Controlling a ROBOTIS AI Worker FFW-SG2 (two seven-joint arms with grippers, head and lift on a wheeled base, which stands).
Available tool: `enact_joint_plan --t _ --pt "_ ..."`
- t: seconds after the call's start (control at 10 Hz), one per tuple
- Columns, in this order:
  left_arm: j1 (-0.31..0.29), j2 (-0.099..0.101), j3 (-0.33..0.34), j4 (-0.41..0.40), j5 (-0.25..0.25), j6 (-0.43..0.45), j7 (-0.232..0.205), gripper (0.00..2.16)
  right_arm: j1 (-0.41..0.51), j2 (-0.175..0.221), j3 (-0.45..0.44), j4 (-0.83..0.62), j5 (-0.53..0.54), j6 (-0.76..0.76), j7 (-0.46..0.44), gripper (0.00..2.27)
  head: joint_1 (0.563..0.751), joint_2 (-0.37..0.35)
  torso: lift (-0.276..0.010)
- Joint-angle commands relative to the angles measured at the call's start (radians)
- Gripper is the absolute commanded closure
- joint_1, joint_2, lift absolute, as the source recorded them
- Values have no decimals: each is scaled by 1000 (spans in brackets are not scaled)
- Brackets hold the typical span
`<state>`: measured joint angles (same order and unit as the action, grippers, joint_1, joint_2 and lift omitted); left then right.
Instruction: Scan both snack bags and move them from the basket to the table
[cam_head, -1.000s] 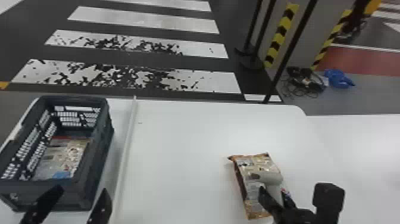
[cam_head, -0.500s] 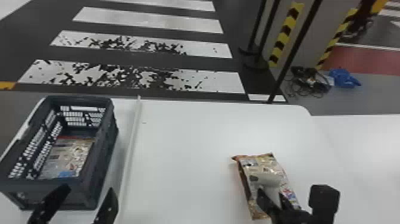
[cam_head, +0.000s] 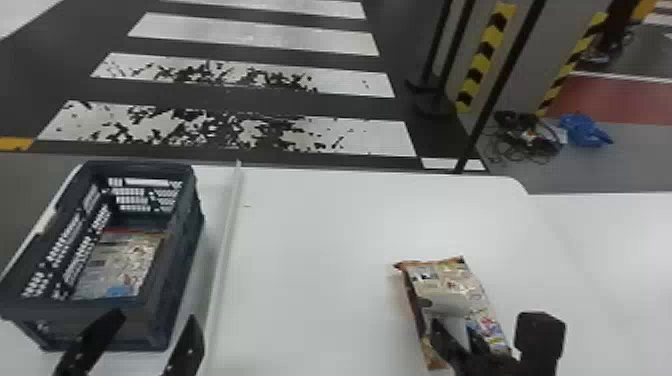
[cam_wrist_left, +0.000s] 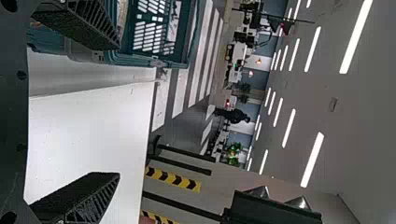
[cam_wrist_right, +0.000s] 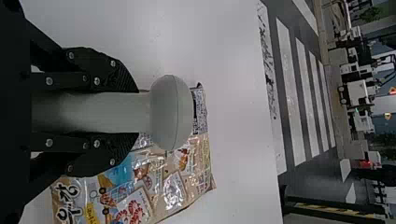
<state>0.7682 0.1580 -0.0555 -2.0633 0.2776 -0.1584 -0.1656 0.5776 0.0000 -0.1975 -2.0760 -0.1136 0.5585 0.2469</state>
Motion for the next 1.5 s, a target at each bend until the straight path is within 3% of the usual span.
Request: enact_joint_plan --t 0.0,0.4,0.7,1.1,1.4 --pt "0 0 0 0 0 -2 0 16 -1 1 1 4 -1 -7 0 2253 695 -146 -98" --pt "0 0 -1 -3 0 -2 0 16 11 1 -63 -82 -31 18 2 2253 695 -150 -98" --pt "3 5 -3 -17 0 1 0 16 -47 1 -166 -52 -37 42 18 2253 695 -218 -98" --pt "26 8 2 -37 -3 -2 -2 12 -163 -74 -249 143 -21 -10 83 2253 695 -319 -98" --pt "37 8 0 -51 -12 1 -2 16 -211 -150 -267 292 -15 -117 107 2253 695 -350 -98"
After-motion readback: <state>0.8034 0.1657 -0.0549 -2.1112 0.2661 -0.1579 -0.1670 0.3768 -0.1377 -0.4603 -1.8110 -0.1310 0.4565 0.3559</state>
